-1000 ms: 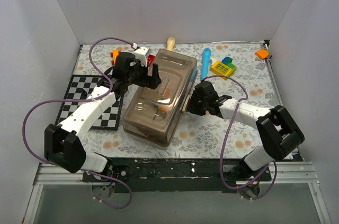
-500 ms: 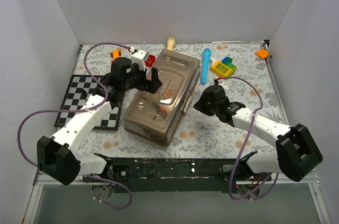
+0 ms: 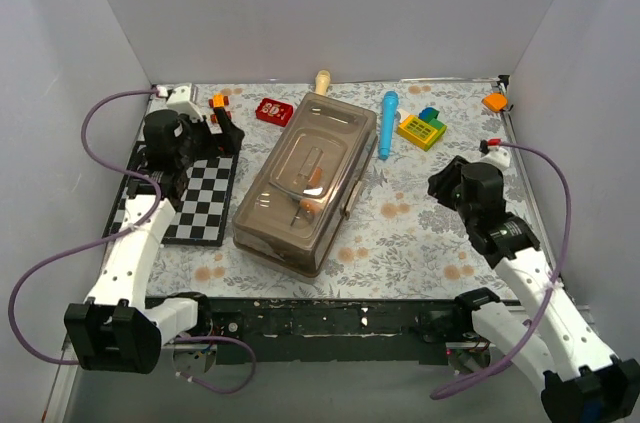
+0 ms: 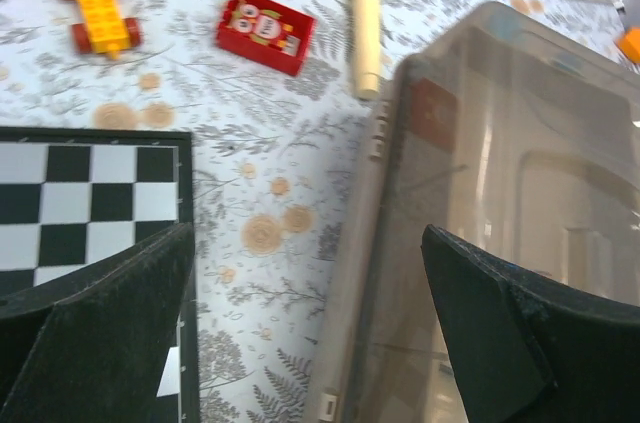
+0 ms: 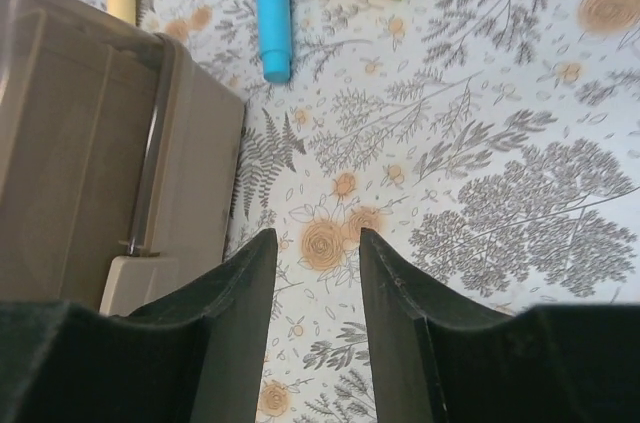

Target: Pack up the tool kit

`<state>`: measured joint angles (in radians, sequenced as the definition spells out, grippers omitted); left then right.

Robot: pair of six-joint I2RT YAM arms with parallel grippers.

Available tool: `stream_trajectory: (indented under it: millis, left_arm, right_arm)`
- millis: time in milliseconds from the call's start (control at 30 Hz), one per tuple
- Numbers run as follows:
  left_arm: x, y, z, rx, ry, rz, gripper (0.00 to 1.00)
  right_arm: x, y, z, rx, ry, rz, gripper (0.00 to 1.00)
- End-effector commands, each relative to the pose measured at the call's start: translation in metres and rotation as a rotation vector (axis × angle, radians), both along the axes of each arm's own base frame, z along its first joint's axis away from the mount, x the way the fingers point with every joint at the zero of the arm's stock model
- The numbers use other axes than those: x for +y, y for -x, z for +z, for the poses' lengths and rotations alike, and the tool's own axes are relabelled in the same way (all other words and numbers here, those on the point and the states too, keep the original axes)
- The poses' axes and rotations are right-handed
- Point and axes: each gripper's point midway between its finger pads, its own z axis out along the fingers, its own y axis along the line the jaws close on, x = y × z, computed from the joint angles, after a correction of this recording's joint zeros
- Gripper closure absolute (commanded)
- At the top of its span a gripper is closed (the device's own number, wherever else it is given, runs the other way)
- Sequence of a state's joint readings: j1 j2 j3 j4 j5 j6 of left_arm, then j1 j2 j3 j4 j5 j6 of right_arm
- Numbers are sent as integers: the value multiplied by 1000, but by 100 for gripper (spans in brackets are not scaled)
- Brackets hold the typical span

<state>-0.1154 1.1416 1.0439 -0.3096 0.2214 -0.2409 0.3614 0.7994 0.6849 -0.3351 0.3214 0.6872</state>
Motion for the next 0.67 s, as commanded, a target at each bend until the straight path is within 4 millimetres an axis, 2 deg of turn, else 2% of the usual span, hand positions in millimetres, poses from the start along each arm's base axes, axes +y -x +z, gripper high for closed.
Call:
stream_trajectory:
  millis: [0, 133, 233, 267, 633]
  left_arm:
    - [23, 8, 13, -60, 52, 71, 2]
    - [37, 20, 35, -171, 21, 135, 2]
    - [60, 22, 39, -179, 7, 271, 2]
    - [62, 22, 40, -175, 3, 282, 2]
    - [49, 26, 46, -209, 10, 205, 2]
  right_arm:
    - [-27, 13, 42, -81, 165, 7, 52]
    - [-36, 20, 68, -144, 201, -3, 52]
    - [-38, 24, 79, -178, 197, -1, 52]
    - [-38, 25, 82, -187, 194, -2, 52]
    - [-39, 29, 85, -203, 186, -4, 52]
